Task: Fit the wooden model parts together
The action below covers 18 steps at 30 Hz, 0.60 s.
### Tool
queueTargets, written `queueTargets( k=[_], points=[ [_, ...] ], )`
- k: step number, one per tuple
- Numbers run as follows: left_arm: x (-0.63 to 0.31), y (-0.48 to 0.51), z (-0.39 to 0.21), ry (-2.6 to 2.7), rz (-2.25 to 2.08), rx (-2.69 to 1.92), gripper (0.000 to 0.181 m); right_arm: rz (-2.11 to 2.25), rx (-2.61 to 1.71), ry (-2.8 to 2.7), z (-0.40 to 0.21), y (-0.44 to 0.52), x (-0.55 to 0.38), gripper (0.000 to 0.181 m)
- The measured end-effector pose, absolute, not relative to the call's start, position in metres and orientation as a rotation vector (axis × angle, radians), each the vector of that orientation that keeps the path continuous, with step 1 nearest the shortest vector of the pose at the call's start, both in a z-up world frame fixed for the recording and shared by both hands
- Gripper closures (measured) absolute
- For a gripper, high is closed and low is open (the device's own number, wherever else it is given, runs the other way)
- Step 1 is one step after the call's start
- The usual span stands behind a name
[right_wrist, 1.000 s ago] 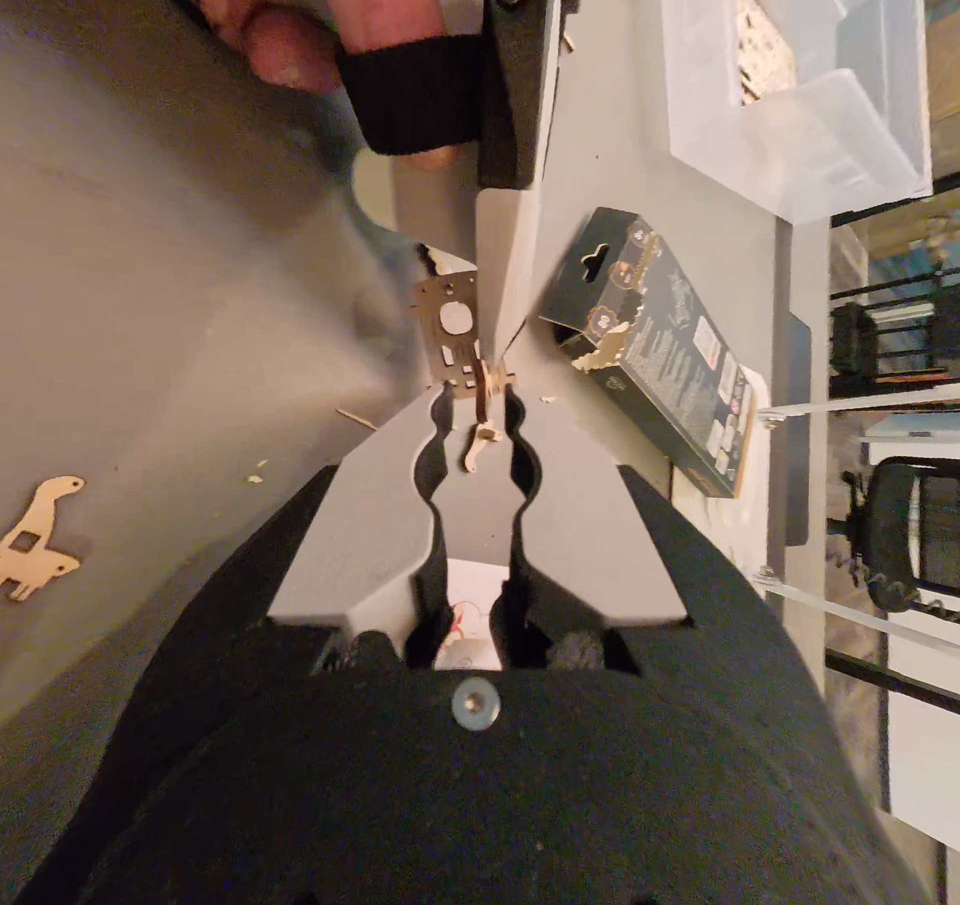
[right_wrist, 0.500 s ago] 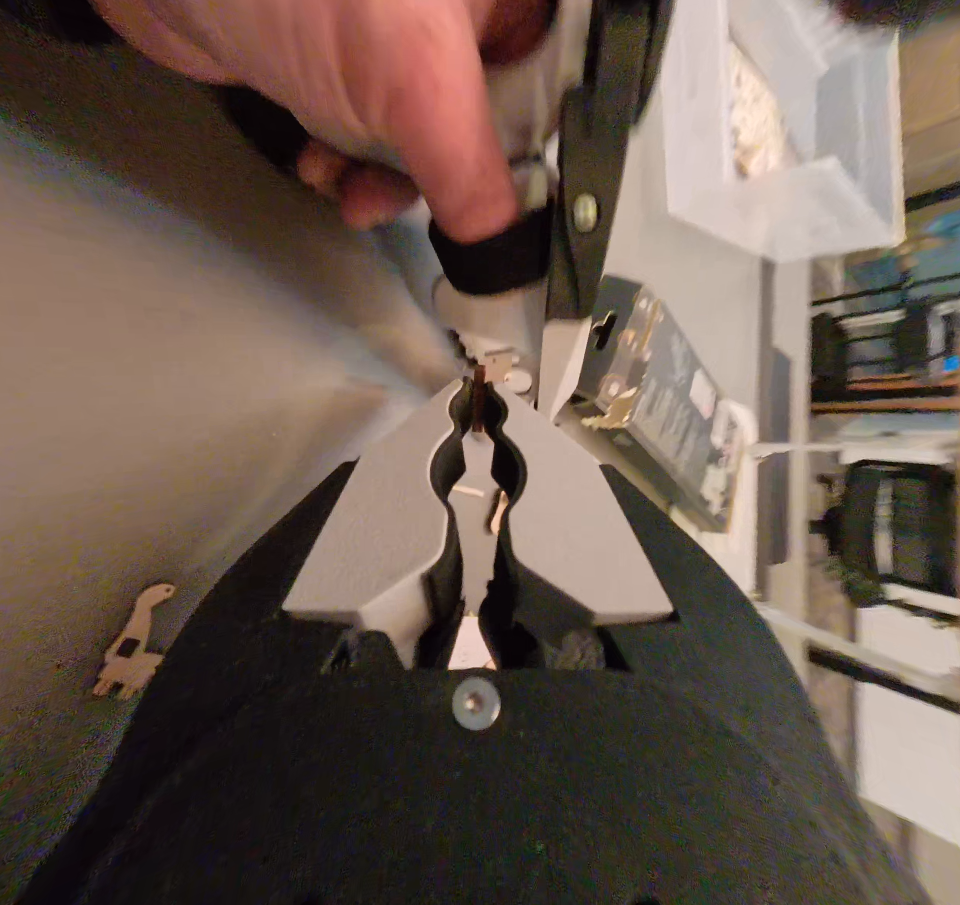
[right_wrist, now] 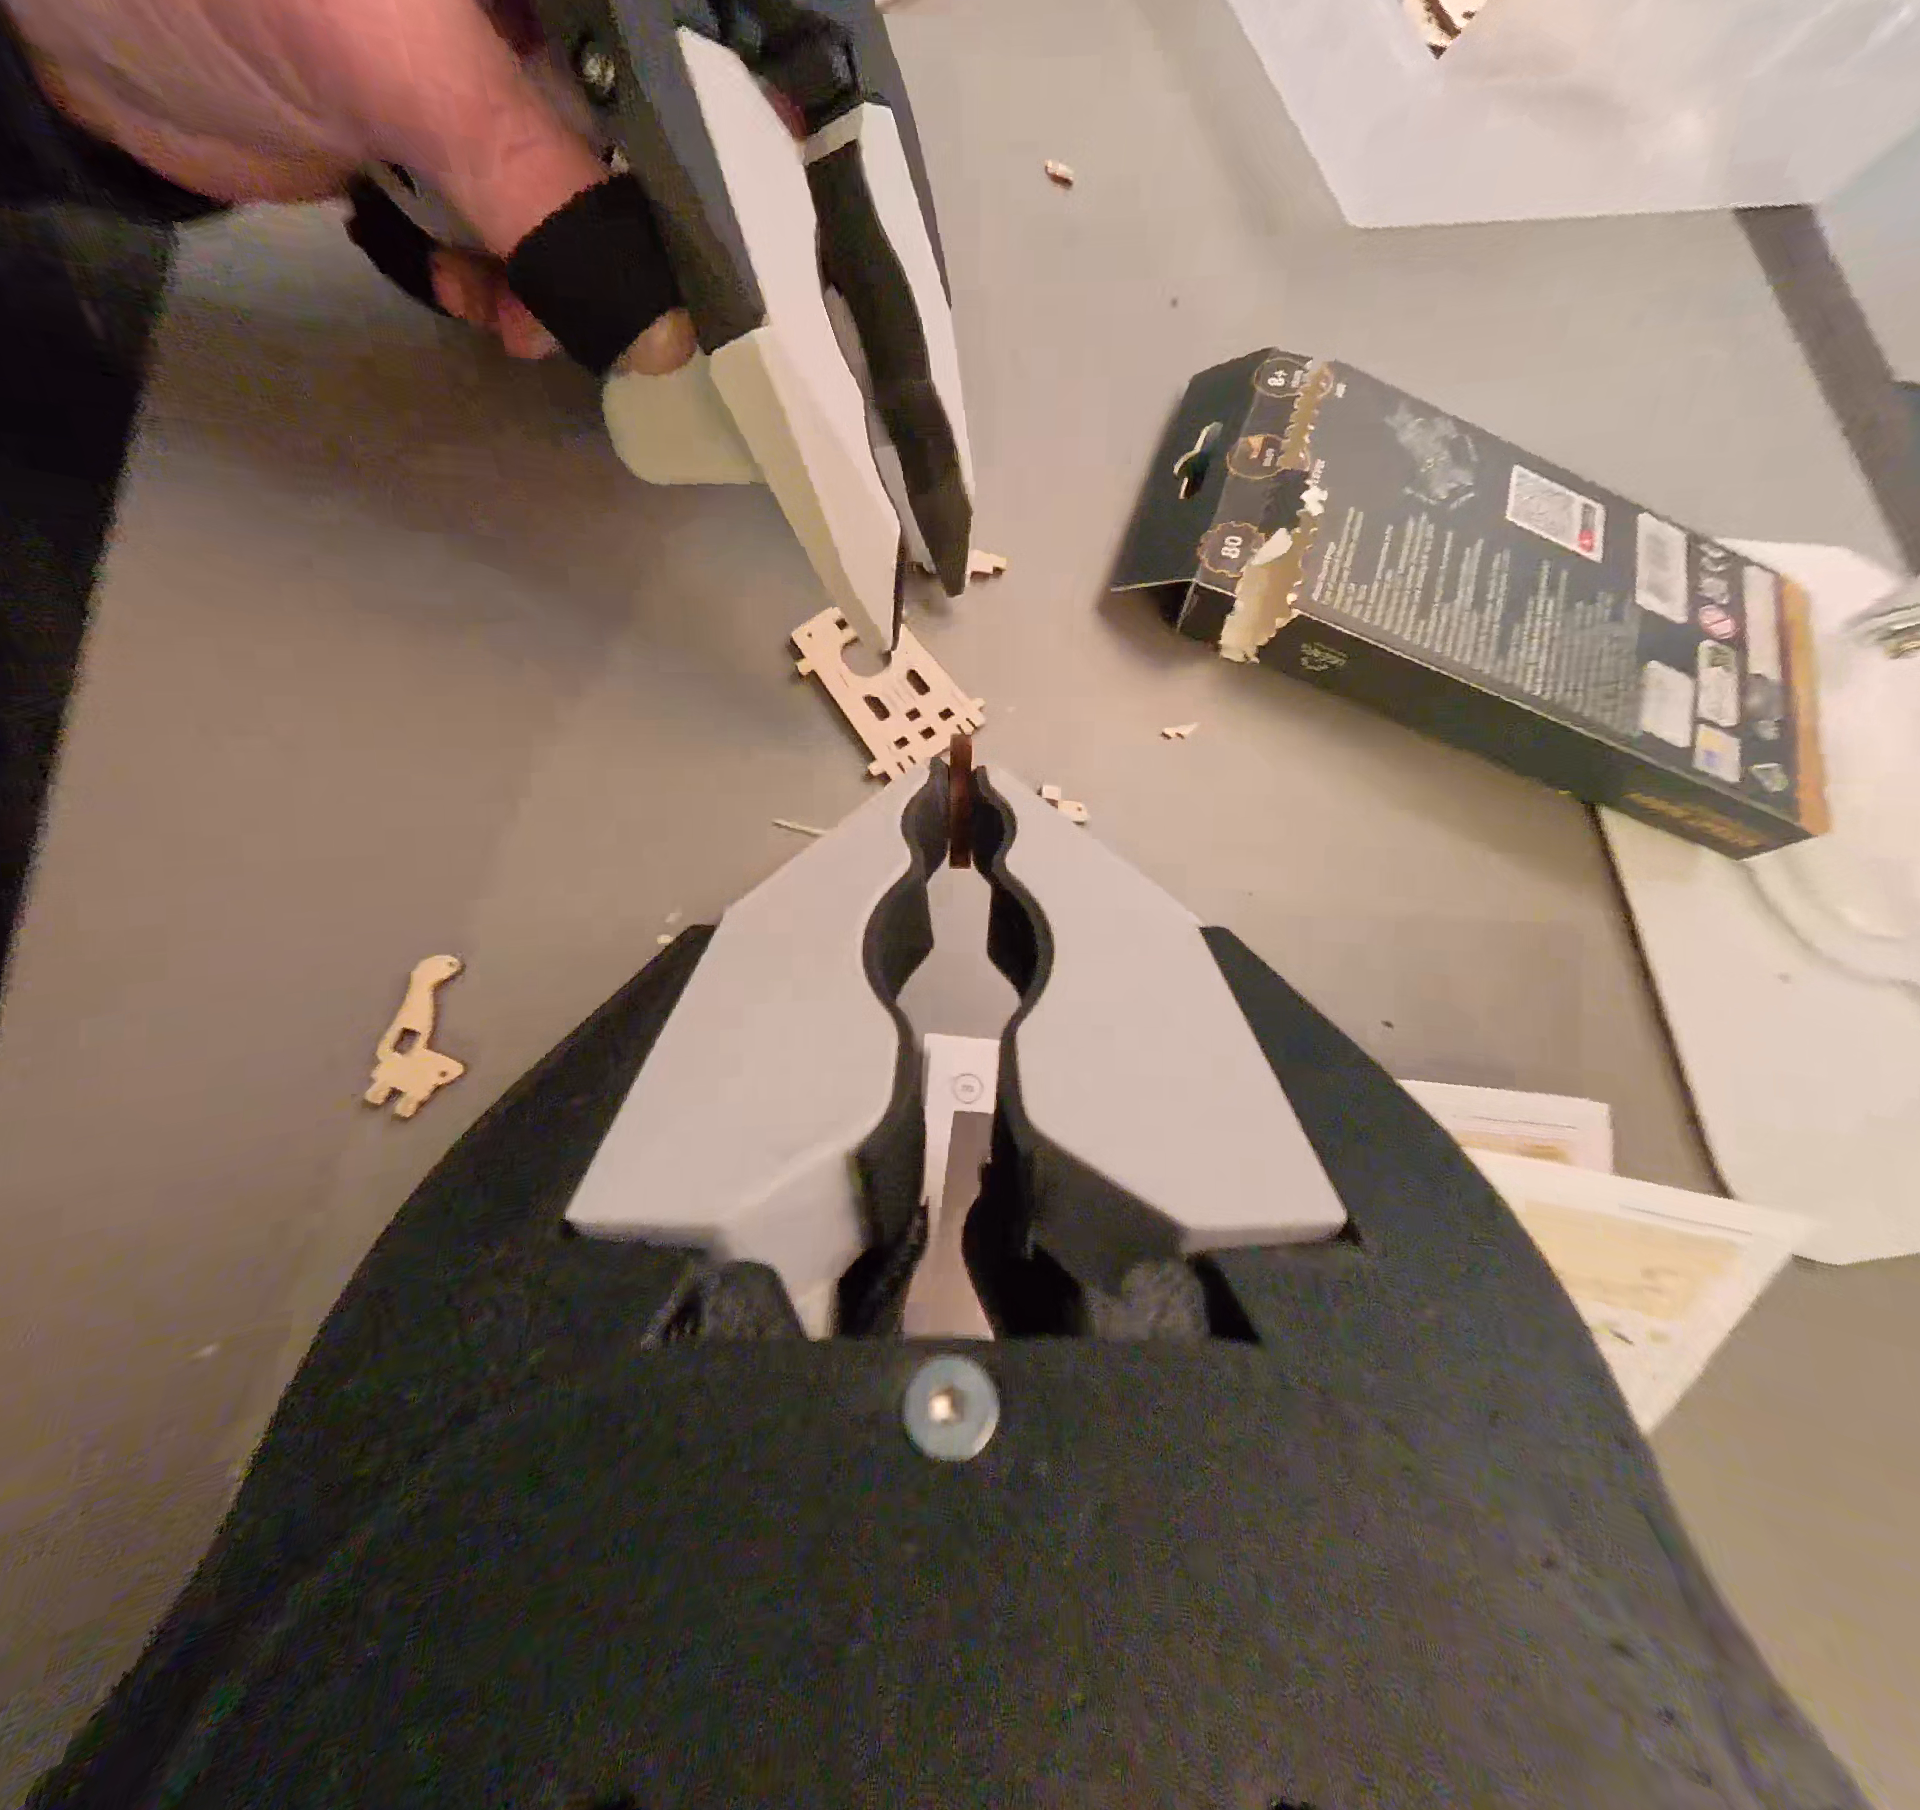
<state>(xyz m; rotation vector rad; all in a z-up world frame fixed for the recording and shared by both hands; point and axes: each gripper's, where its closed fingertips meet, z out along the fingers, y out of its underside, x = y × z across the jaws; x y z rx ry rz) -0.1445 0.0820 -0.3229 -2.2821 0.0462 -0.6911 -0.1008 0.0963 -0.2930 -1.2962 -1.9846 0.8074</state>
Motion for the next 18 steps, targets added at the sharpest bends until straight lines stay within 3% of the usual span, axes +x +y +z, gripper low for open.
queueTargets(
  k=[7,12,14,18],
  points=[
    [-0.102,0.088,-0.24,0.179,-1.01,-1.928,0.144,0.535,-0.887,-1.861,-0.257,0.099,-0.103,0.181],
    [-0.087,0.089,-0.232,0.184,-1.067,-1.877,0.151,0.267,-0.697,-1.827,-0.244,0.092,-0.104,0.181],
    [-0.089,0.088,-0.23,0.181,-1.06,-1.856,0.175,0.246,-0.675,-1.808,-0.239,0.09,-0.104,0.181],
    [-0.088,0.09,-0.232,0.169,-1.018,-1.843,0.176,0.201,-0.691,-1.801,-0.238,0.092,-0.104,0.181]
  ],
)
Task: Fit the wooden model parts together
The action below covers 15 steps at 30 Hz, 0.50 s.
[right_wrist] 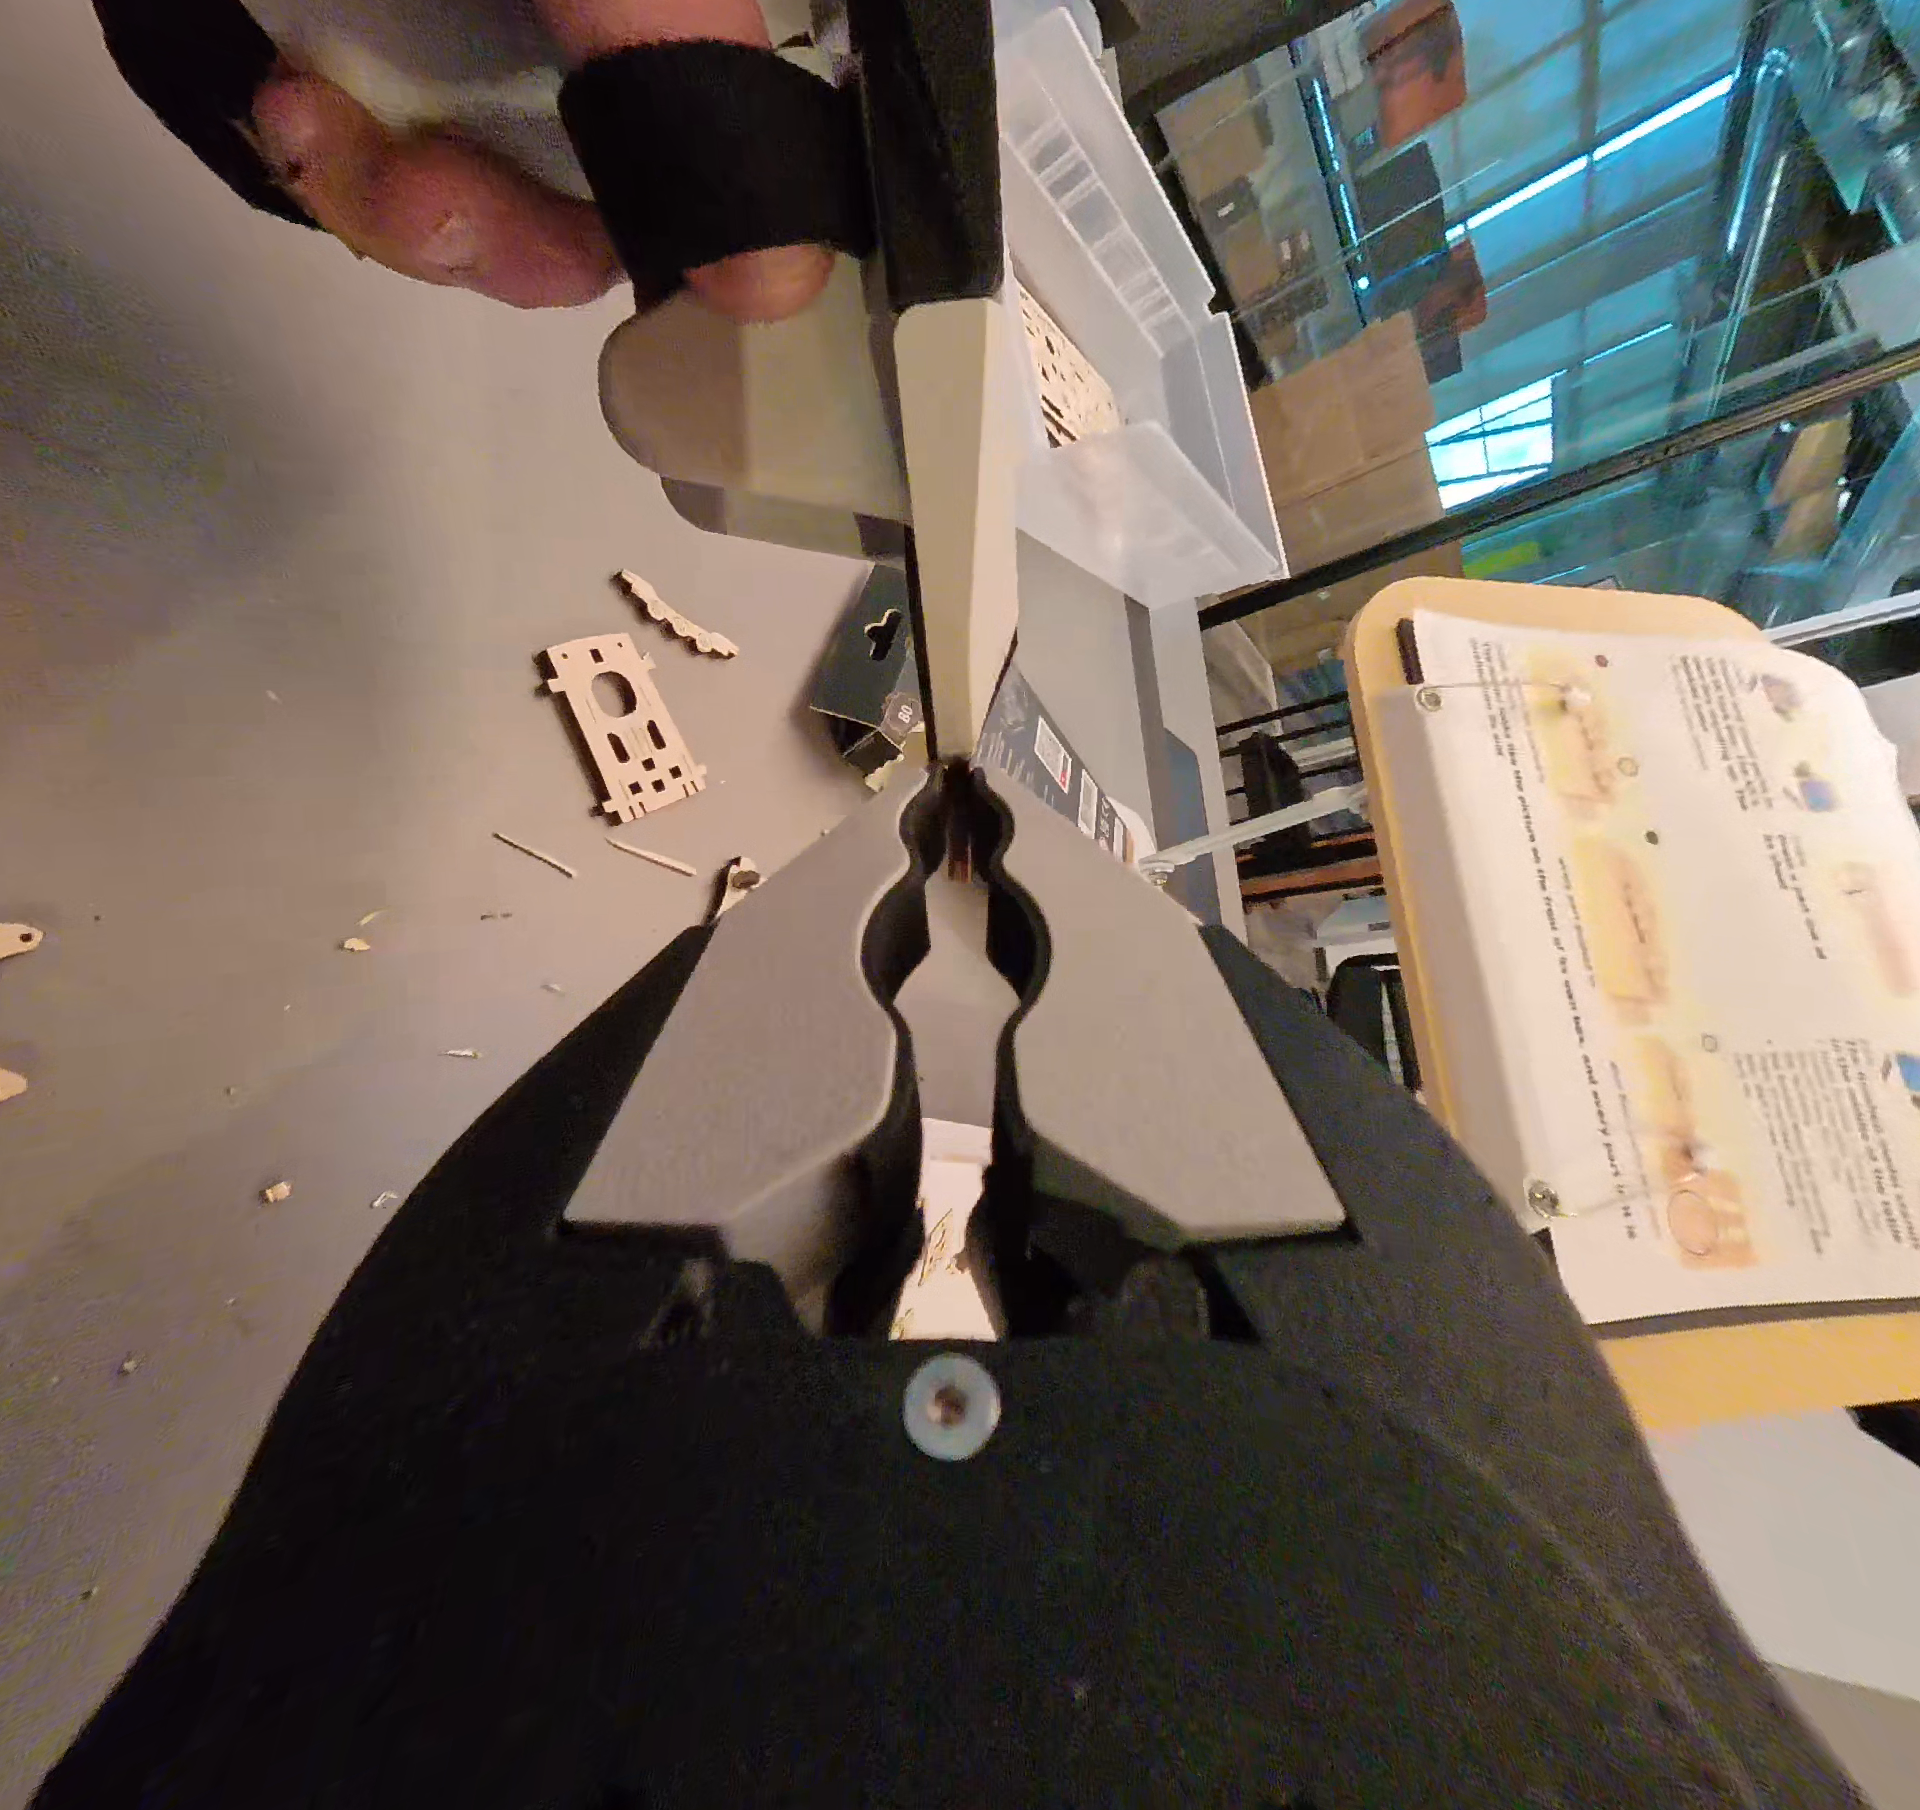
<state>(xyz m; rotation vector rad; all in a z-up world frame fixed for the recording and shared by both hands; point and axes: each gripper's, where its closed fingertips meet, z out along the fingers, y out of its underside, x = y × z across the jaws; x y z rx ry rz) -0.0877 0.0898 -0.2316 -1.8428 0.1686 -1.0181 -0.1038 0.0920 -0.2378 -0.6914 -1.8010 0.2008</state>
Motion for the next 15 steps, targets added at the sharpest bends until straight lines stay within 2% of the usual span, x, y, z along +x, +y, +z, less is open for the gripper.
queueTargets(
  k=[2,4,9,11,15],
  points=[
    [-0.088,0.091,-0.232,0.16,-1.011,-1.838,0.175,0.185,-0.69,-1.806,-0.239,0.092,-0.103,0.181],
    [-0.092,0.093,-0.232,0.121,-0.991,-1.83,0.165,0.187,-0.688,-1.804,-0.239,0.091,-0.103,0.181],
    [-0.091,0.095,-0.236,0.133,-0.947,-1.844,0.169,0.17,-0.72,-1.797,-0.242,0.092,-0.103,0.181],
    [-0.091,0.095,-0.237,0.155,-0.919,-1.853,0.177,0.179,-0.75,-1.794,-0.245,0.093,-0.104,0.181],
    [-0.094,0.095,-0.241,0.147,-0.923,-1.846,0.178,0.216,-0.792,-1.802,-0.25,0.093,-0.106,0.181]
  ],
)
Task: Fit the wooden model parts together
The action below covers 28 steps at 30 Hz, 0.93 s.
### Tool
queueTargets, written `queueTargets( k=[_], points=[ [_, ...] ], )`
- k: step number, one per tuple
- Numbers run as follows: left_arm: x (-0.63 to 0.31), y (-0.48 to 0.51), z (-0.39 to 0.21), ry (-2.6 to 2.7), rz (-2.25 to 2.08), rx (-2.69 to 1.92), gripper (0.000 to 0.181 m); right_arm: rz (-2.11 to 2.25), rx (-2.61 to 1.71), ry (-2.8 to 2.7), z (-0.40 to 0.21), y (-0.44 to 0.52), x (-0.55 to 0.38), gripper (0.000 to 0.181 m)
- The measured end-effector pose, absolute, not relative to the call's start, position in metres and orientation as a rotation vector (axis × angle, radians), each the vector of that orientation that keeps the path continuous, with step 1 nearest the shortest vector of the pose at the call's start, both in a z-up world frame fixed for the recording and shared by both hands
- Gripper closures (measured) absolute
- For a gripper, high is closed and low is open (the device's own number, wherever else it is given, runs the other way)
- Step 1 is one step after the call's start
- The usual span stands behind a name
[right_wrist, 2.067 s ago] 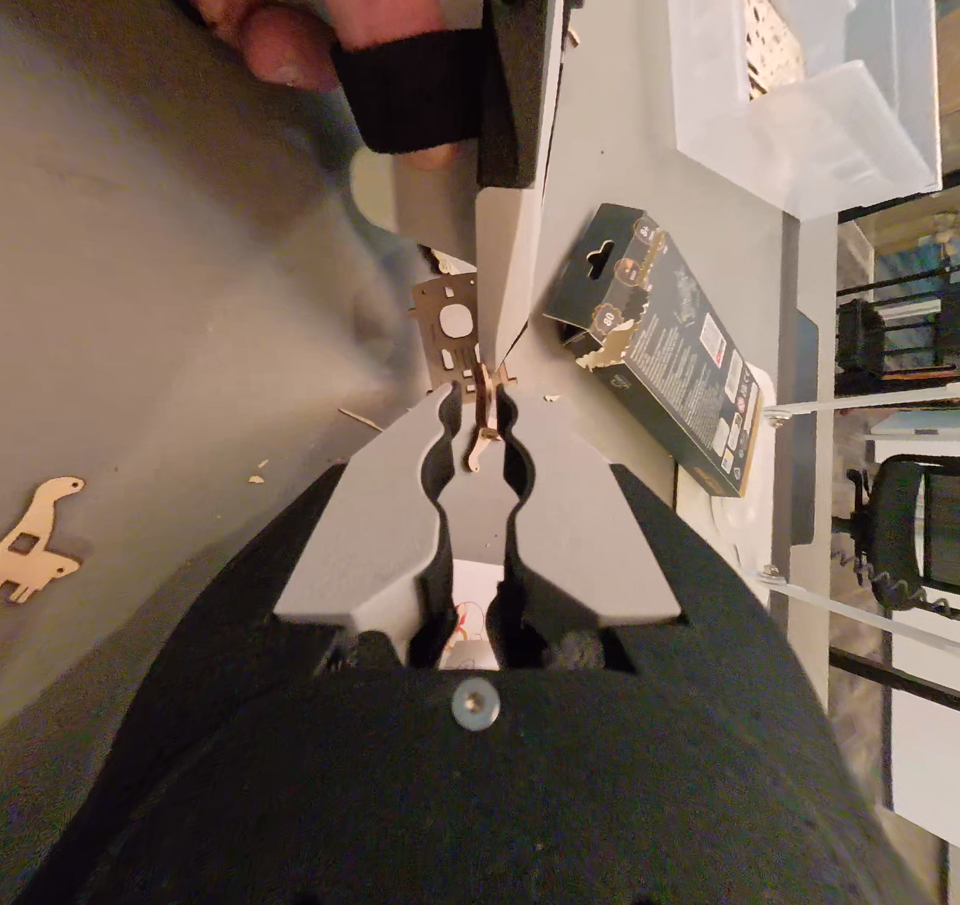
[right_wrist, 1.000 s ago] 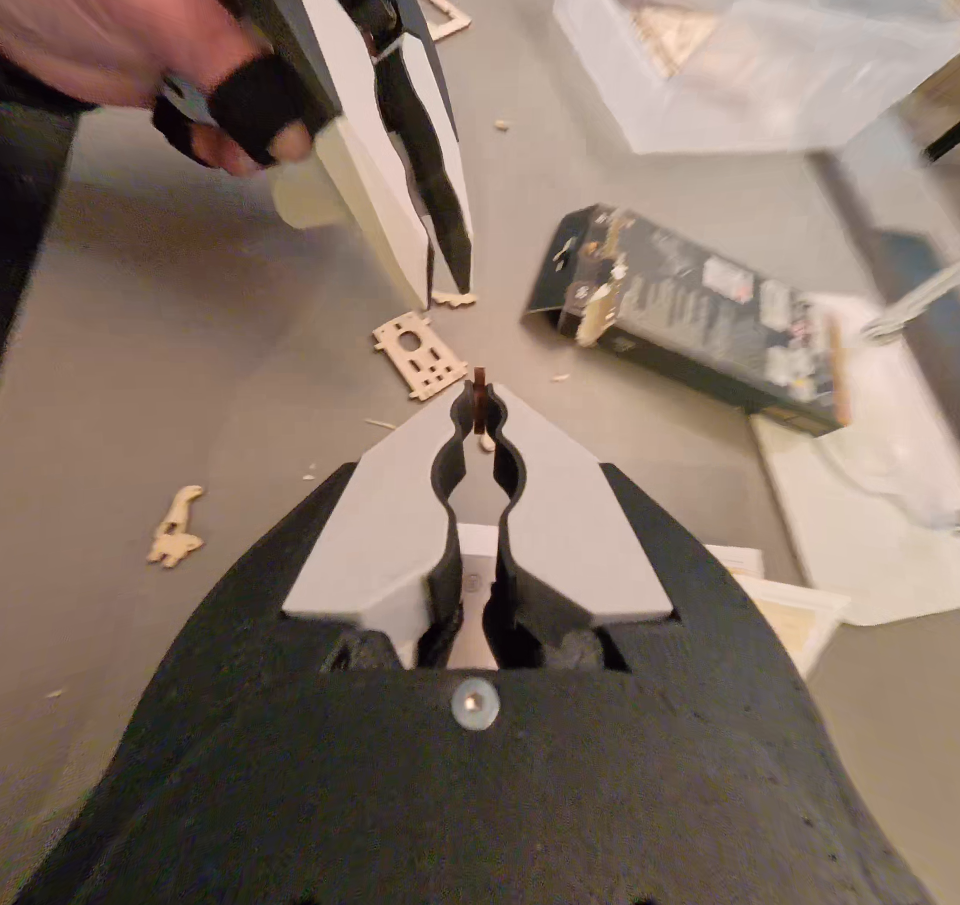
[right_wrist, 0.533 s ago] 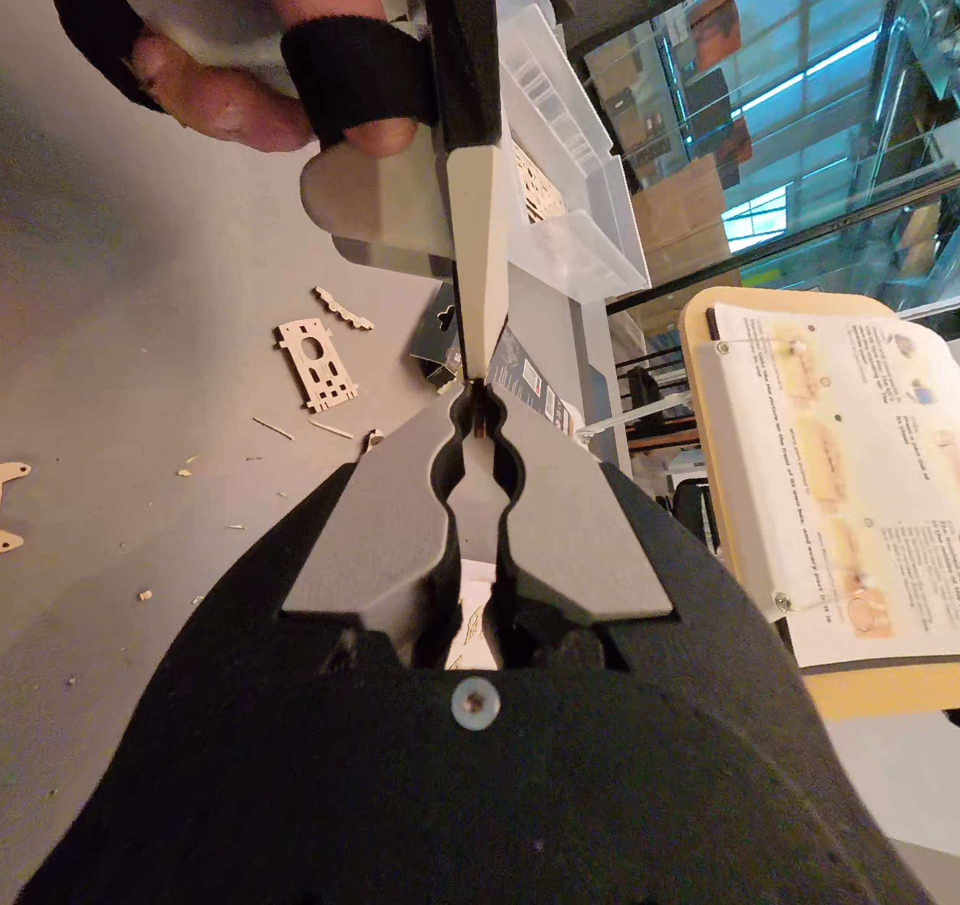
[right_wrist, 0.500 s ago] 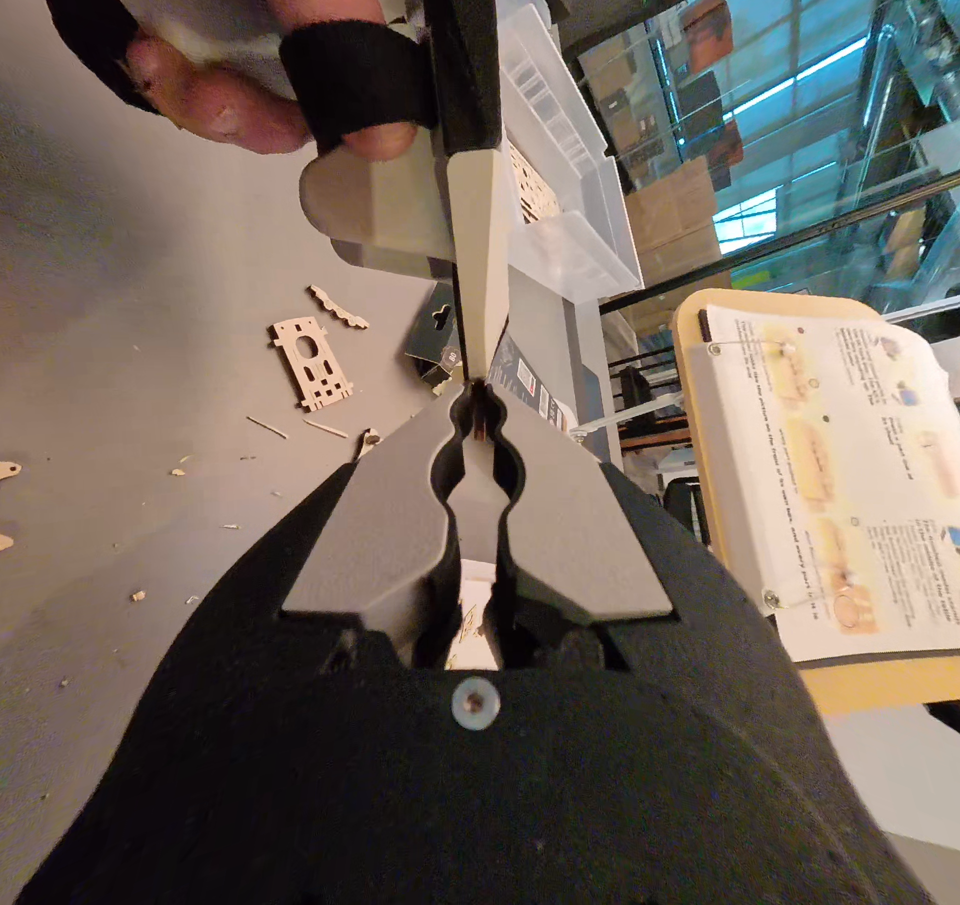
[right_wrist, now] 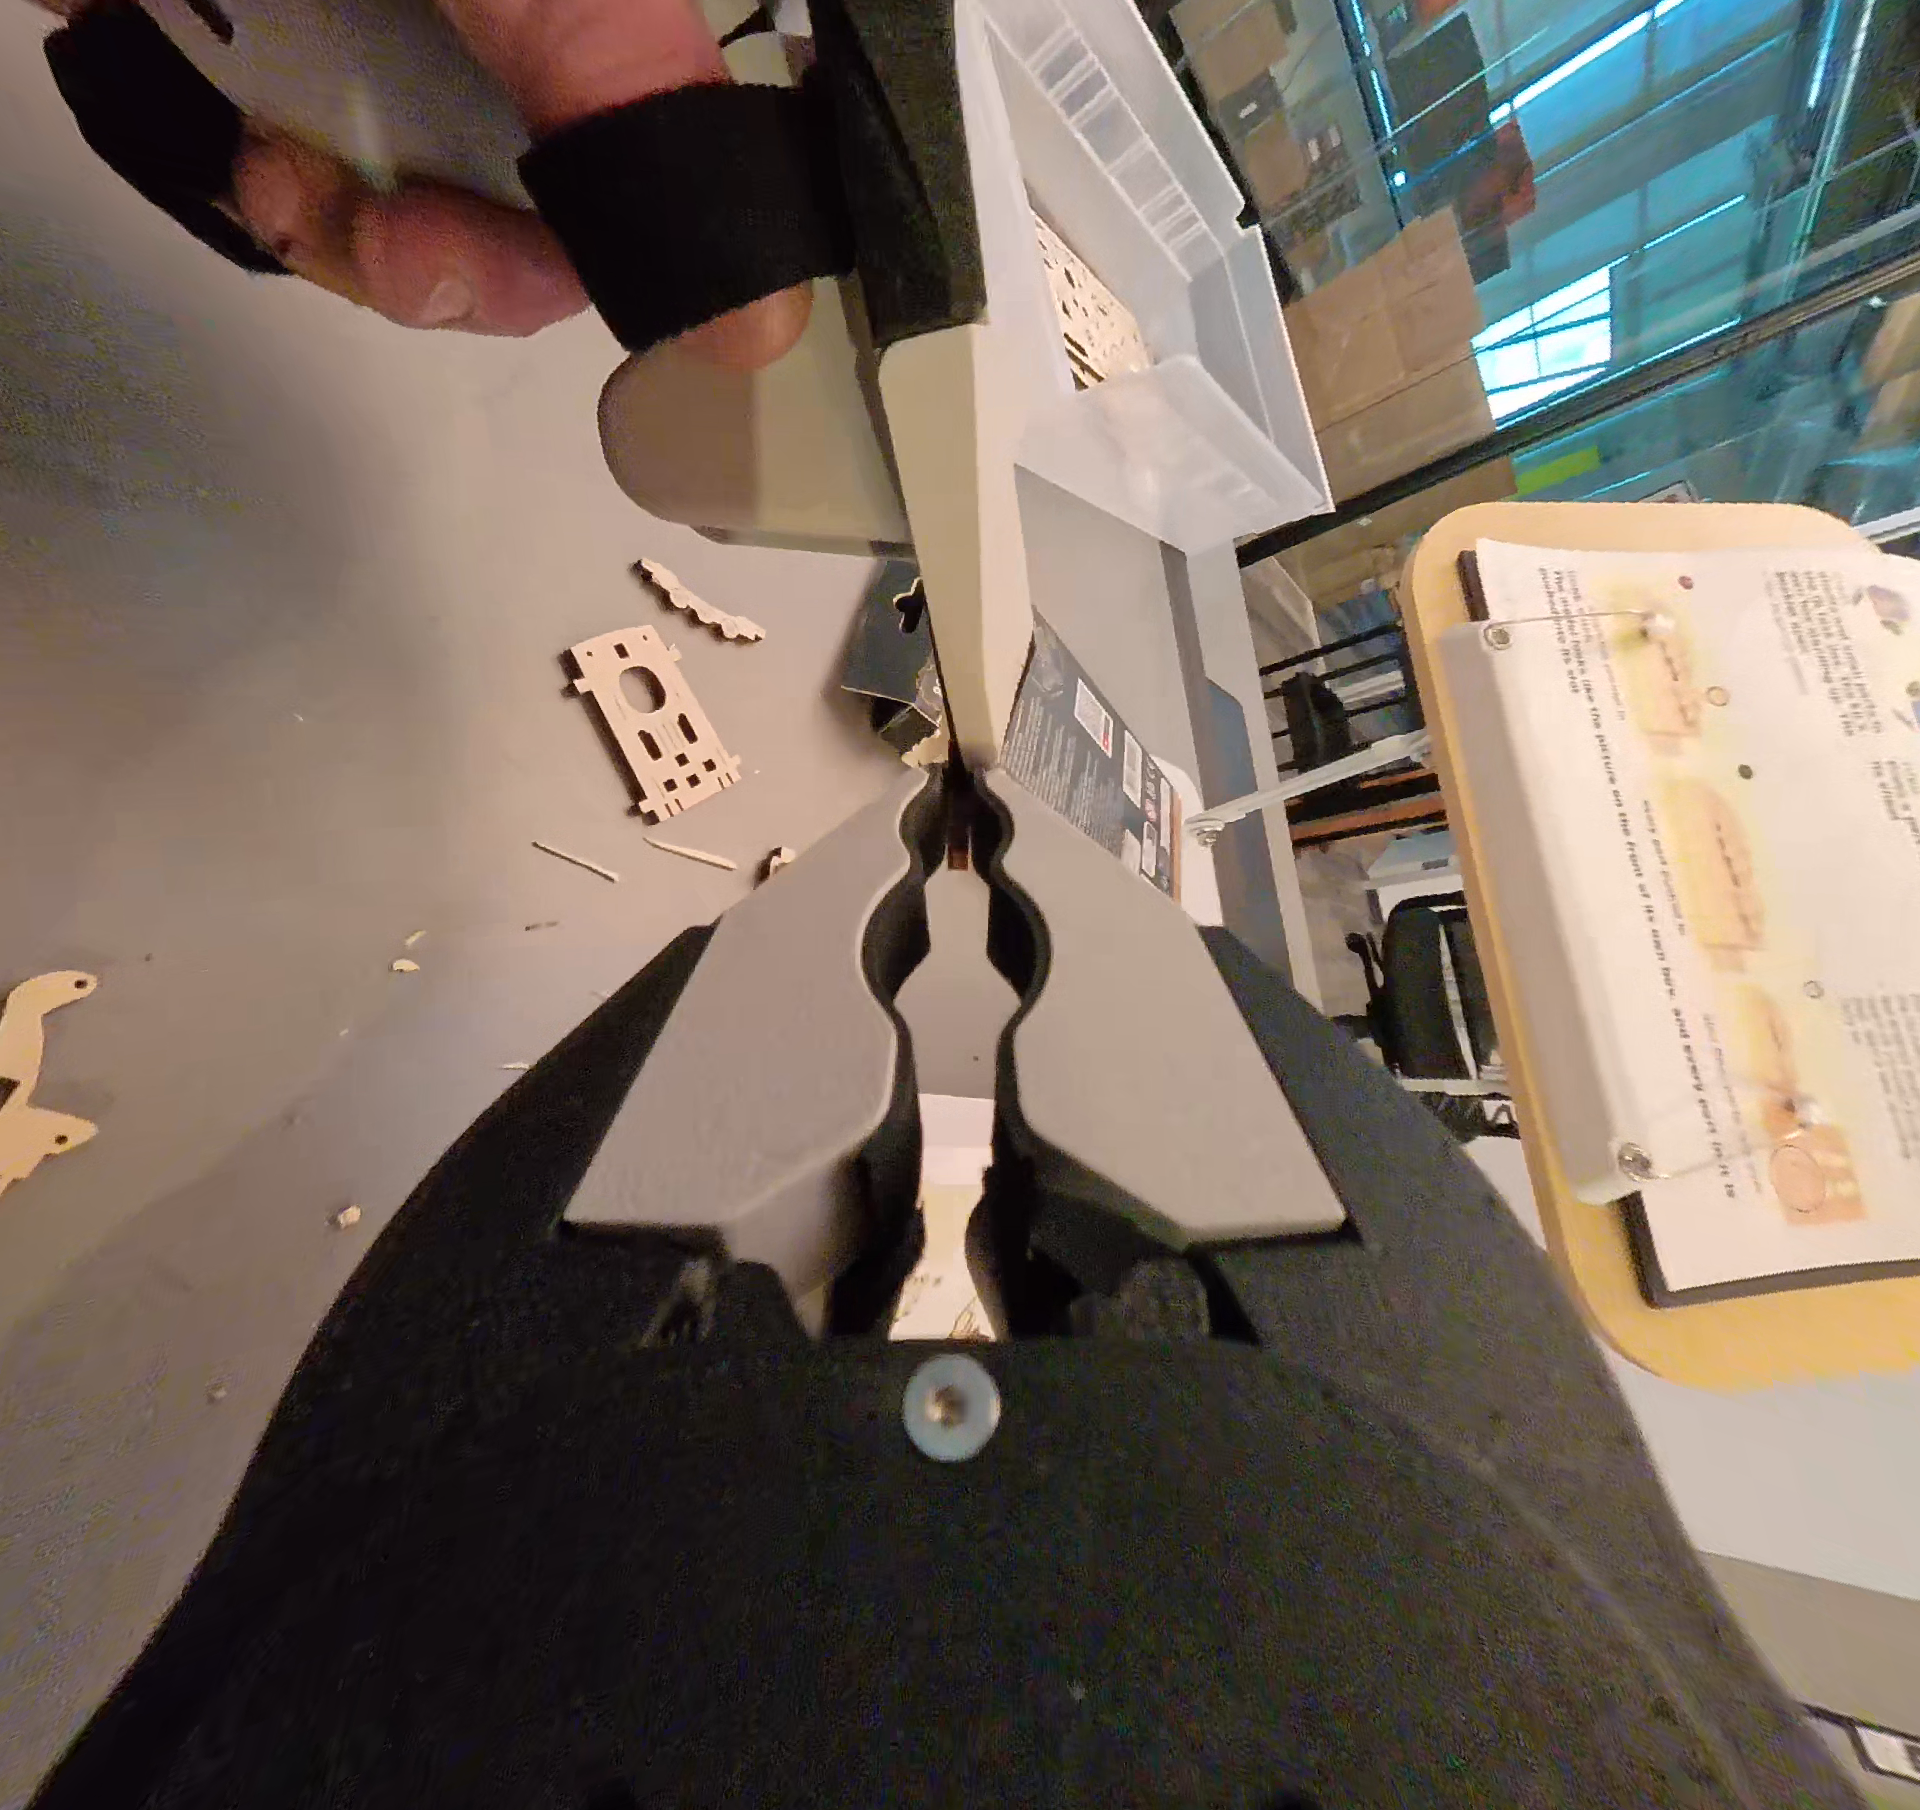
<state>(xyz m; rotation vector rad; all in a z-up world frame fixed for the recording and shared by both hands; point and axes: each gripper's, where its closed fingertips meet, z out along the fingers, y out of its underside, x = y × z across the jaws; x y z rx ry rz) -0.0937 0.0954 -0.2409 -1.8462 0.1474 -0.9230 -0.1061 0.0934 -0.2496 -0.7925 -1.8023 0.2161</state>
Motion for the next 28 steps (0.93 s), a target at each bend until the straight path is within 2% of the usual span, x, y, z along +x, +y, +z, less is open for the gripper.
queueTargets(
  k=[8,16,19,20,22,28],
  points=[
    [-0.102,0.096,-0.238,0.239,-0.897,-1.791,0.178,0.44,-0.922,-1.846,-0.253,0.093,-0.106,0.162],
    [-0.106,0.091,-0.227,0.461,-0.87,-1.726,0.178,1.12,-1.246,-1.877,-0.235,0.091,-0.101,0.15],
    [-0.101,0.09,-0.229,0.555,-0.843,-1.727,0.178,1.301,-1.307,-1.9,-0.235,0.084,-0.105,0.152],
    [-0.1,0.09,-0.23,0.579,-0.84,-1.726,0.178,1.337,-1.313,-1.911,-0.236,0.082,-0.105,0.158],
    [-0.102,0.093,-0.234,0.597,-0.823,-1.737,0.178,1.317,-1.336,-1.926,-0.243,0.085,-0.108,0.165],
    [-0.113,0.106,-0.259,0.615,-0.809,-1.833,0.177,1.195,-1.439,-1.941,-0.265,0.1,-0.116,0.169]
  ],
)
